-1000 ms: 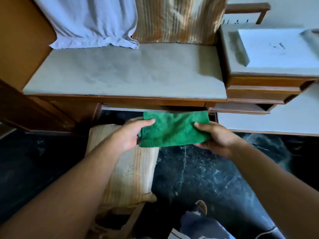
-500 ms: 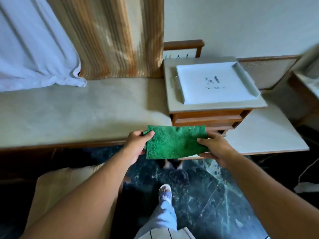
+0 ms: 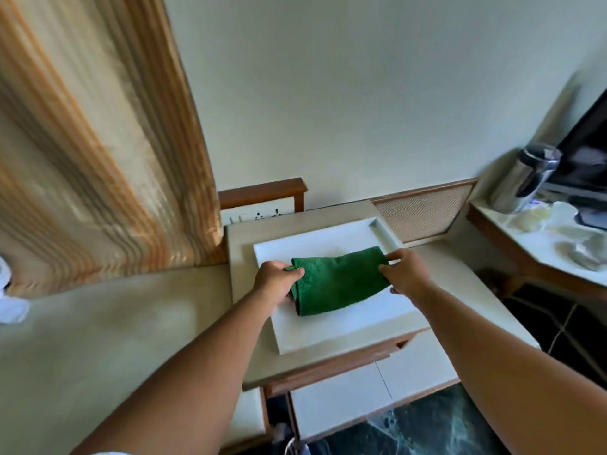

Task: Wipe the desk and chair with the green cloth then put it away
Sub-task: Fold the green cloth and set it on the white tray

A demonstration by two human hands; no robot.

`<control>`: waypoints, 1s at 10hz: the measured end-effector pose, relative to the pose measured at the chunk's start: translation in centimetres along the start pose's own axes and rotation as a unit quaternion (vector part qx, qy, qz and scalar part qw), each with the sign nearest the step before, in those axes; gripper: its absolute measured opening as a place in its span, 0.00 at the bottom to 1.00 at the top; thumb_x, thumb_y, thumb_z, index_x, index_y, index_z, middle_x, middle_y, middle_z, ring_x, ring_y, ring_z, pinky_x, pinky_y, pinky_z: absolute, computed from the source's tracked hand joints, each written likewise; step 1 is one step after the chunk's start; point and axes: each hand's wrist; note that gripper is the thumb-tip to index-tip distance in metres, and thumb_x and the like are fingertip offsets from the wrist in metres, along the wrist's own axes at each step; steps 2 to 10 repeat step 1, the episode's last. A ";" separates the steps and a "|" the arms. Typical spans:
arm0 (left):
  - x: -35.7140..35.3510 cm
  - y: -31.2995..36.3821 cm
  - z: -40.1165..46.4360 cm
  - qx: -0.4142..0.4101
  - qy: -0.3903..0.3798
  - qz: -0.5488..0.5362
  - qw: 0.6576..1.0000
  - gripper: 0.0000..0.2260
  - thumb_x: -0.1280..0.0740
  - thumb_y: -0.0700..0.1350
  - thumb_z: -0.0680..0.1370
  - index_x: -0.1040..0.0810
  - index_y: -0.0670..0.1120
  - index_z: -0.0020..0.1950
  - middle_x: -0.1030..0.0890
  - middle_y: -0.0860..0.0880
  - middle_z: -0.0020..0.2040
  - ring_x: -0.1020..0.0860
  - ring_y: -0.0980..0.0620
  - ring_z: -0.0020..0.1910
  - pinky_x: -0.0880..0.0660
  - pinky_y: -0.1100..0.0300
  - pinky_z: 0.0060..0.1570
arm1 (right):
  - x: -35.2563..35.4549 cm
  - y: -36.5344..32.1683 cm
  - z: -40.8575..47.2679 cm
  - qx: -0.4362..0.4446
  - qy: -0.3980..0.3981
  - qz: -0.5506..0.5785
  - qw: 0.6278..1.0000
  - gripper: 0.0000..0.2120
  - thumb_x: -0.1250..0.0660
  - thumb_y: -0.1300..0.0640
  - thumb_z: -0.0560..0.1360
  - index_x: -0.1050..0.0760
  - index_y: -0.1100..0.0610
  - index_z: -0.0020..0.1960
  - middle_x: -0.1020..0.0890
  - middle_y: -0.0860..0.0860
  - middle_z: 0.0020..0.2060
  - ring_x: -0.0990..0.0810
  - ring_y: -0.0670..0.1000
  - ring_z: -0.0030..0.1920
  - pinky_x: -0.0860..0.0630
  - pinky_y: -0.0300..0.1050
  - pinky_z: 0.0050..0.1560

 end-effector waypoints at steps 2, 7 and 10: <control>-0.4 0.3 1.5 -0.074 0.104 0.300 0.945 0.13 0.30 0.55 0.76 0.19 0.46 0.52 0.17 0.48 0.46 0.18 0.44 0.47 0.26 0.55 0.41 | -0.7 -0.1 2.2 0.099 0.047 -0.308 0.945 0.16 0.34 0.51 0.73 0.26 0.52 0.60 0.18 0.54 0.51 0.19 0.57 0.48 0.23 0.46 0.44; -0.4 0.3 1.5 -0.074 0.104 0.300 0.945 0.13 0.30 0.55 0.76 0.19 0.46 0.52 0.17 0.48 0.46 0.18 0.44 0.47 0.26 0.55 0.41 | -0.7 -0.1 2.2 0.099 0.047 -0.308 0.945 0.16 0.34 0.51 0.73 0.26 0.52 0.60 0.18 0.54 0.51 0.19 0.57 0.48 0.23 0.46 0.44; -0.4 0.3 1.5 -0.074 0.104 0.300 0.945 0.13 0.30 0.55 0.76 0.19 0.46 0.52 0.17 0.48 0.46 0.18 0.44 0.47 0.26 0.55 0.41 | -0.7 -0.1 2.2 0.099 0.047 -0.308 0.945 0.16 0.34 0.51 0.73 0.26 0.52 0.60 0.18 0.54 0.51 0.19 0.57 0.48 0.23 0.46 0.44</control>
Point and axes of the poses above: each hand's wrist, its own z-axis towards the middle knuckle, its own x-axis out of the back of the hand, y = z × x
